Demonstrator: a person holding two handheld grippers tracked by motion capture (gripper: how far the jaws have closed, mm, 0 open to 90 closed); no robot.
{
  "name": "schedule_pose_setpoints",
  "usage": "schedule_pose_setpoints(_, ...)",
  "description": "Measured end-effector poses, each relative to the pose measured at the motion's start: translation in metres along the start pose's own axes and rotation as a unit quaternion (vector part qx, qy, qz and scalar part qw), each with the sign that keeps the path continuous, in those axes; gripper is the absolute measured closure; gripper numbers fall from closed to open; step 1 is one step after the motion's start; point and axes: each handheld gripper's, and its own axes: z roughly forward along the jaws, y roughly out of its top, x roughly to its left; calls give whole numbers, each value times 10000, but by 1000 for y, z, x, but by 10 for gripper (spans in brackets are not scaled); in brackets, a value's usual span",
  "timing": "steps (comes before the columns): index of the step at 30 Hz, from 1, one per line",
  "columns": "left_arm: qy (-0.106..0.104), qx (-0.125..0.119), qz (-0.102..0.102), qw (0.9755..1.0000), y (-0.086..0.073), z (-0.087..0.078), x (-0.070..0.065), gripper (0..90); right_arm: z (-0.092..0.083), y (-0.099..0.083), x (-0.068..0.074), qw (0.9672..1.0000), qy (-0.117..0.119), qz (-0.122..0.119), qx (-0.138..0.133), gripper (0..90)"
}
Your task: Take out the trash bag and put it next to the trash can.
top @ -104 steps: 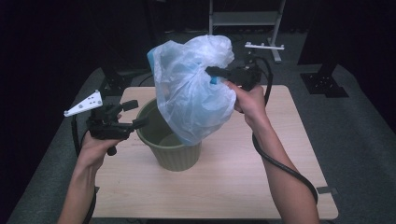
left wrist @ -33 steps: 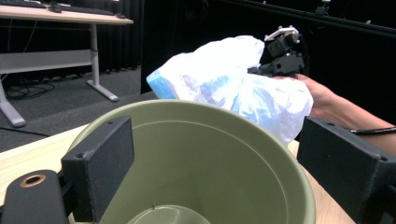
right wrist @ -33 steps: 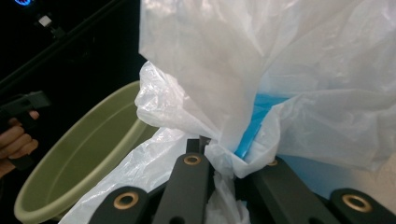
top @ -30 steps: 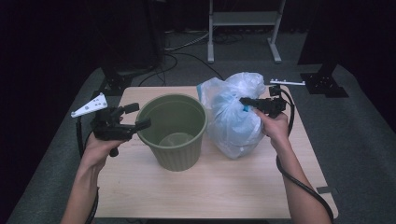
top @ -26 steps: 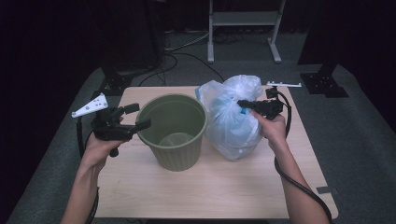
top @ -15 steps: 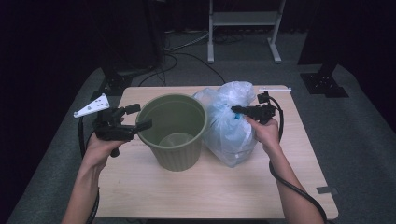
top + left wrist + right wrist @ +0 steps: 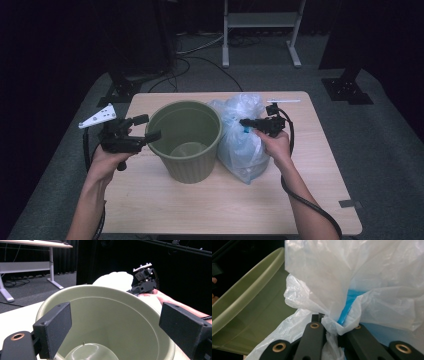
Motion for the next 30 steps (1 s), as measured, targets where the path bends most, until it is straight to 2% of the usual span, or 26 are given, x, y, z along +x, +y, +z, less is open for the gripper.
schedule_pose_setpoints(7,20,-6,-1,10000,0,-2,0,98,14,-6,2,9999,69,-9,137,872)
schedule_pose_setpoints(30,43,22,-3,10000,-1,0,-1,98,33,-22,-5,9995,55,45,310,850)
